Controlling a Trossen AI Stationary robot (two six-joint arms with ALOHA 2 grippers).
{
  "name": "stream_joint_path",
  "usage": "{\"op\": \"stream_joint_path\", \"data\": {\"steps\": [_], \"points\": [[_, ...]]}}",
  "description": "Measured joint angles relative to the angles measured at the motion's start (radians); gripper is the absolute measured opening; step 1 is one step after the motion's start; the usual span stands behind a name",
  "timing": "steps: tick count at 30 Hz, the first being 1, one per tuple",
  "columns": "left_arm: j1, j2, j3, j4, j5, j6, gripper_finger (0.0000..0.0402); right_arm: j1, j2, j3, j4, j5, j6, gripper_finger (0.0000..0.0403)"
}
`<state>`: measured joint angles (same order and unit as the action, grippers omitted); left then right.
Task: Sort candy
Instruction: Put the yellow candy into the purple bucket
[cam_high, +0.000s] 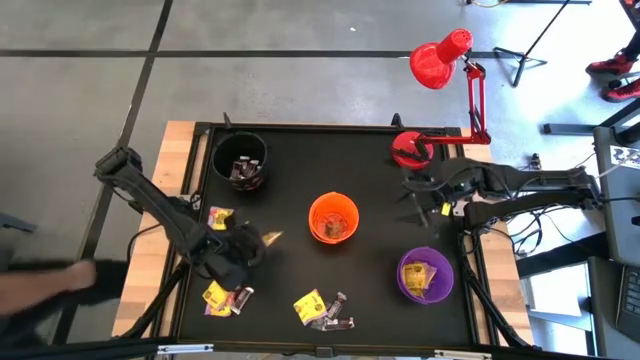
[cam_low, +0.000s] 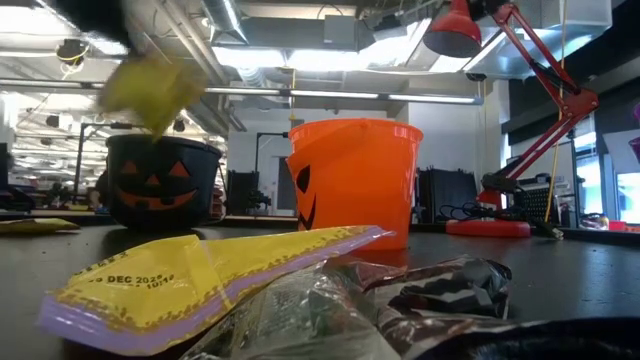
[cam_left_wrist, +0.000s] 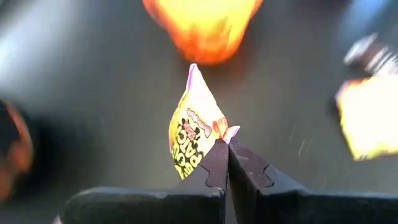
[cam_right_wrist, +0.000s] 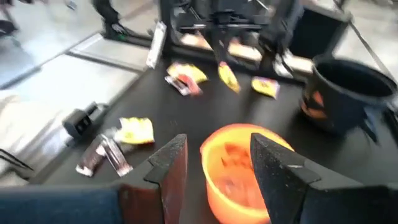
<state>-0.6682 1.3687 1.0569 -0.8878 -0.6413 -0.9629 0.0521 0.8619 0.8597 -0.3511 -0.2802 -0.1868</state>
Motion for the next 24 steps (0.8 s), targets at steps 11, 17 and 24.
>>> {"op": "stream_joint_path", "data": {"steps": [11,17,24], "points": [[0.042,0.000,0.150,0.376,-0.238,0.673,0.0000,0.001,0.210,0.000,0.336,-0.204,-0.029,0.0175],[0.115,0.021,0.151,0.548,-0.194,0.871,0.0000,0.001,0.329,0.000,0.523,-0.210,-0.083,0.0175],[0.208,0.077,0.151,0.616,-0.068,0.896,0.0000,0.001,0.426,0.000,0.646,-0.180,-0.107,0.0175]]}}
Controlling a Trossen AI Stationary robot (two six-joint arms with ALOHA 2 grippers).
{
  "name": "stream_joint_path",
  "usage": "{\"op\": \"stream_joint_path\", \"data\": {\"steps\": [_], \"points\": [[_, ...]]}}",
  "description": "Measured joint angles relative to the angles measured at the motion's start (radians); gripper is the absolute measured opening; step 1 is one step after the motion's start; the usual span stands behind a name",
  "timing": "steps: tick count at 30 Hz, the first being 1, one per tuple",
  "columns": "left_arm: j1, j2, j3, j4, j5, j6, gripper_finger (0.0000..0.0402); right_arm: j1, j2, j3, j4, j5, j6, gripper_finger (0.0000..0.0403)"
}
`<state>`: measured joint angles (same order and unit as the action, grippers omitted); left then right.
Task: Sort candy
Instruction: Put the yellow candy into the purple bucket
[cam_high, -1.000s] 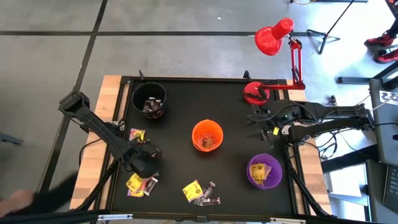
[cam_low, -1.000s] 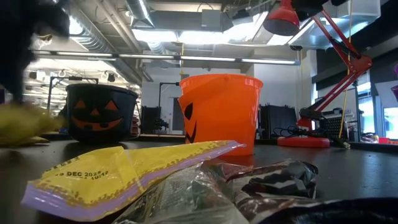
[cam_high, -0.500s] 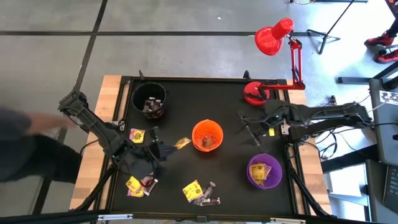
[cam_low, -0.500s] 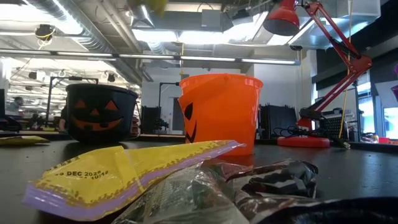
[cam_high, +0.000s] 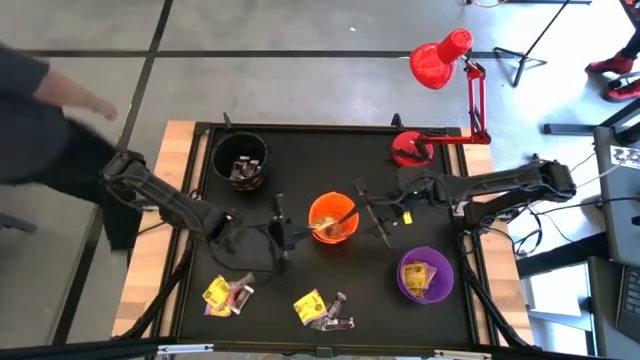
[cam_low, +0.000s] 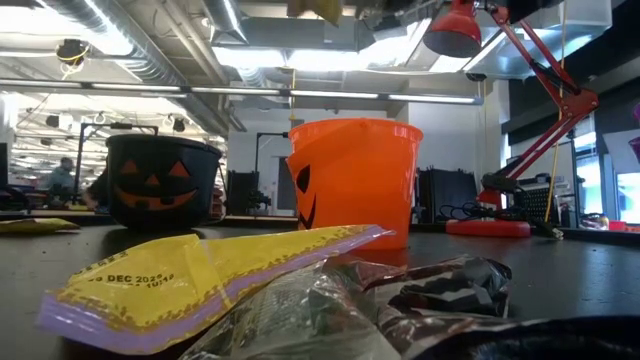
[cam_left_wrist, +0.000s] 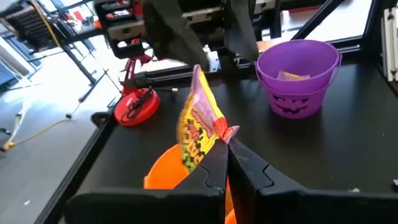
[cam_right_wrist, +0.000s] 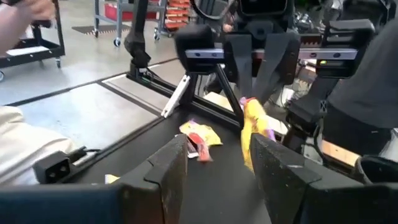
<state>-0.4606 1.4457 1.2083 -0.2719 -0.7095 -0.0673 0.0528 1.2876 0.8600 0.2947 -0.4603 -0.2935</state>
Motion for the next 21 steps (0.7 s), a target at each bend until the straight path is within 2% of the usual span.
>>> {"op": "stream_joint_path", "data": {"steps": [11,21], "points": [[0.053,0.051,0.000,0.091,0.111,0.036,0.0000,0.000,0.070,0.000,0.015,0.084,-0.011,0.0175],[0.045,0.051,0.000,0.037,0.119,-0.023,0.0000,-0.001,-0.002,0.001,-0.016,0.108,-0.053,0.0175]]}}
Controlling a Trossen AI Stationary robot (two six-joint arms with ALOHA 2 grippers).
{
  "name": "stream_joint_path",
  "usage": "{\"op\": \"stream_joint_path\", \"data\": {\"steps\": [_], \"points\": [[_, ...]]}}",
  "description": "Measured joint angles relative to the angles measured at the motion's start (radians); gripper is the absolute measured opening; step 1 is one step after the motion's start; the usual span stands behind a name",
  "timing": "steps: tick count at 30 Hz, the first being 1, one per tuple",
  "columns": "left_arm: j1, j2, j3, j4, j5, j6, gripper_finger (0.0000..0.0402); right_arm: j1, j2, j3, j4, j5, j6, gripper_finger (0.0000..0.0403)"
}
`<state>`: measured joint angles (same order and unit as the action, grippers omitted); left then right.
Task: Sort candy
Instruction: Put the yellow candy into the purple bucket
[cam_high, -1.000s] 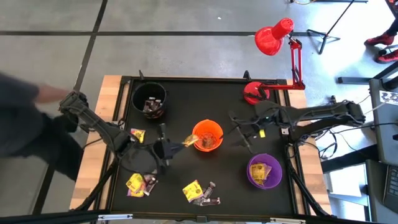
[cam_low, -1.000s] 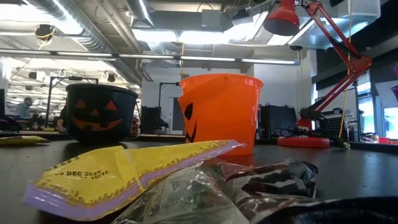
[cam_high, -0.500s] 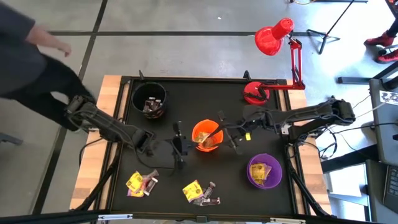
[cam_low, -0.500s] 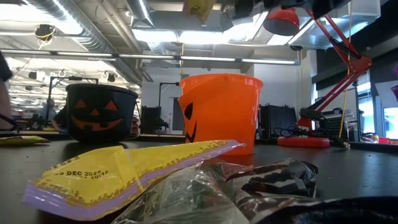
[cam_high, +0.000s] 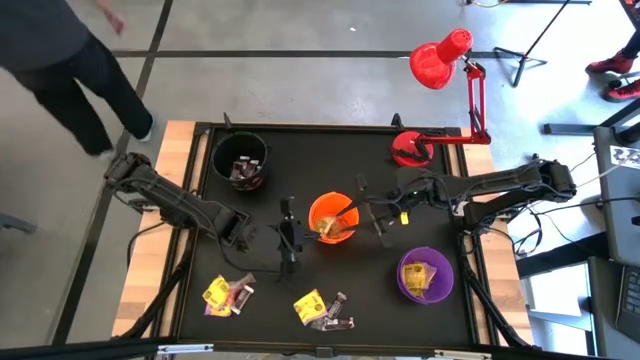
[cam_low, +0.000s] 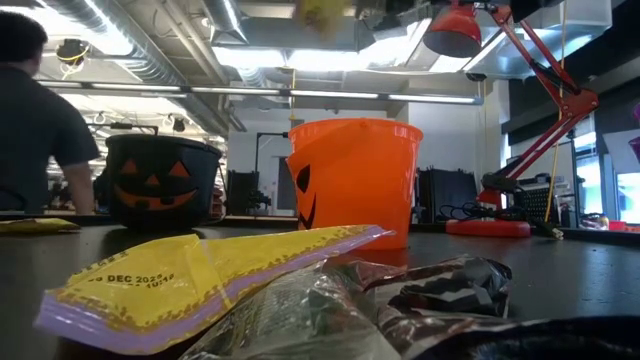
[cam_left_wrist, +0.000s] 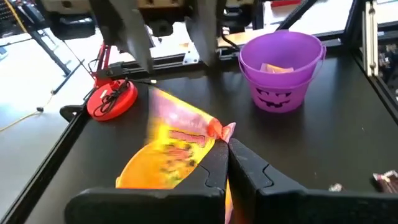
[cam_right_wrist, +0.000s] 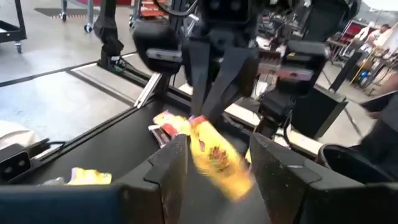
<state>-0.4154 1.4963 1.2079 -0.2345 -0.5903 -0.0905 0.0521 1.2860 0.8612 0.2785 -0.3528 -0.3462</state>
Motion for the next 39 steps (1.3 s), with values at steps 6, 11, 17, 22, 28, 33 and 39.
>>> {"op": "stream_joint_path", "data": {"steps": [6,11,17,22,28,33,39], "points": [[0.000,0.000,0.000,0.026,0.001,0.015,0.0000,0.000,0.003,0.000,-0.064,0.000,-0.001,0.0222],[0.001,0.000,0.000,0.061,0.013,0.047,0.0000,0.000,0.004,0.000,-0.047,0.043,0.000,0.0280],[0.002,0.000,0.000,0.083,0.008,0.076,0.0000,0.001,0.012,0.000,-0.043,0.010,0.004,0.0300],[0.015,0.000,0.000,0.122,-0.002,0.110,0.0000,0.001,0.039,0.000,-0.006,-0.066,0.033,0.0272],[0.030,0.000,0.000,0.169,0.003,0.152,0.0000,0.001,0.082,0.000,0.052,-0.078,0.078,0.0227],[0.033,0.000,0.000,0.171,-0.001,0.149,0.0000,0.000,0.091,0.000,0.053,-0.047,0.079,0.0183],[0.037,0.000,0.000,0.177,-0.001,0.077,0.0000,0.000,0.091,0.000,0.055,-0.041,0.079,0.0117]]}}
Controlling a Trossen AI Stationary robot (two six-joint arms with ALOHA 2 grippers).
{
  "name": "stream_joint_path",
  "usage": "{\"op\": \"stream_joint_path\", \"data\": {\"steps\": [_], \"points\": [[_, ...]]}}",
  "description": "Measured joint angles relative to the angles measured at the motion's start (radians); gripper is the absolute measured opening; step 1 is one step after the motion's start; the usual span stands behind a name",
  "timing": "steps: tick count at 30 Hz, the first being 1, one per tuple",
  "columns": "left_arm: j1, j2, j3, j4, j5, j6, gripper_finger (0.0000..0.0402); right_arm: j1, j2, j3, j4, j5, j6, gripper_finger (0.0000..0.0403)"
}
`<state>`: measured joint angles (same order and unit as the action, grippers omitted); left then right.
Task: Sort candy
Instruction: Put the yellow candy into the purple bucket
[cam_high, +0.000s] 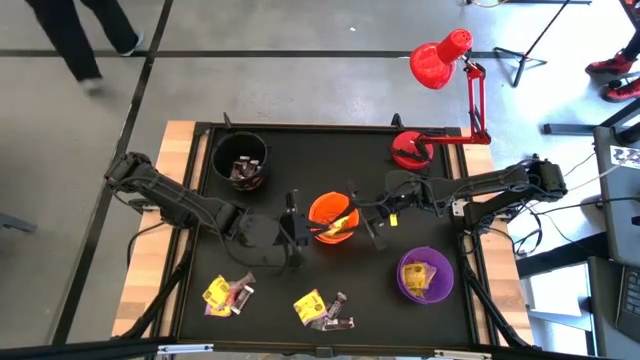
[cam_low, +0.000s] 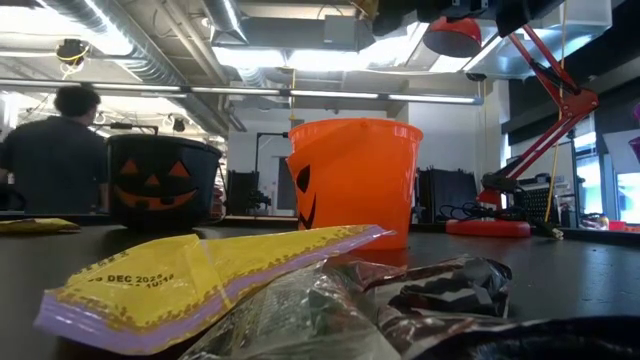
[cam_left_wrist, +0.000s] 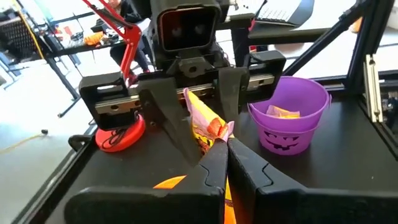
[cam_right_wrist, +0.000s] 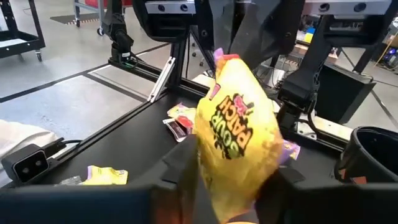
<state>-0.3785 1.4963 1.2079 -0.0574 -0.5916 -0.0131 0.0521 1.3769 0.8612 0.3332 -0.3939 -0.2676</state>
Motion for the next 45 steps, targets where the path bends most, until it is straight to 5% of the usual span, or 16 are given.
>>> {"op": "stream_joint_path", "data": {"steps": [7,16,21,30,35,45], "points": [[0.001,0.000,0.000,-0.001,0.001,-0.002,0.0008,0.000,0.000,0.000,-0.006,0.000,0.000,0.0058],[-0.005,-0.006,0.000,-0.009,-0.030,-0.002,0.0114,0.000,-0.070,0.000,-0.110,0.000,0.000,0.0025],[-0.038,-0.053,0.000,-0.039,-0.137,-0.004,0.0153,0.000,-0.195,0.000,-0.277,0.000,0.001,0.0030],[-0.098,-0.099,0.000,-0.292,-0.328,-0.175,0.0156,0.009,-0.384,0.000,-0.751,-0.094,0.095,0.0027],[-0.099,-0.099,-0.010,-0.436,-0.337,-0.362,0.0156,0.122,-0.395,-0.001,-0.932,-0.070,0.188,0.0026],[-0.095,-0.098,-0.098,-0.449,-0.342,-0.492,0.0155,0.440,-0.394,-0.001,-1.054,0.061,0.366,0.0026]]}}
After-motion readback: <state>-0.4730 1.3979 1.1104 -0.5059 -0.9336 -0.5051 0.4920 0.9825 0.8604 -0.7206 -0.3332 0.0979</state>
